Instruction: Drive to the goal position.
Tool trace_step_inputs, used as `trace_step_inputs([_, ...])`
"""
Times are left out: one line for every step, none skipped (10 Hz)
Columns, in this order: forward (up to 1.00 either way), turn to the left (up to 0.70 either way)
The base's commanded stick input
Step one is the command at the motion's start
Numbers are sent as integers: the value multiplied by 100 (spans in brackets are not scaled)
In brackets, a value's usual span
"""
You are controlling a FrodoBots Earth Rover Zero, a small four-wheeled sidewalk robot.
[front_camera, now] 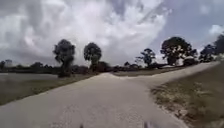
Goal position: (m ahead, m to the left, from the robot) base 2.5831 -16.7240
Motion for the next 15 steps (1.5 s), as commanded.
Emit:
trace_step_inputs([85,0])
trace_step_inputs([85,0])
trace_step_inputs([85,0])
trace_step_inputs([85,0])
trace_step_inputs([85,0])
trace_step_inputs([85,-2])
trace_step_inputs([85,-13])
trace_step_inputs([85,-34])
trace_step_inputs([85,-34])
trace_step_inputs([85,-34])
trace_step_inputs([85,-34])
trace_step_inputs([85,-34])
trace_step_inputs([85,-34])
trace_step_inputs([85,-34])
trace_step_inputs([85,-34])
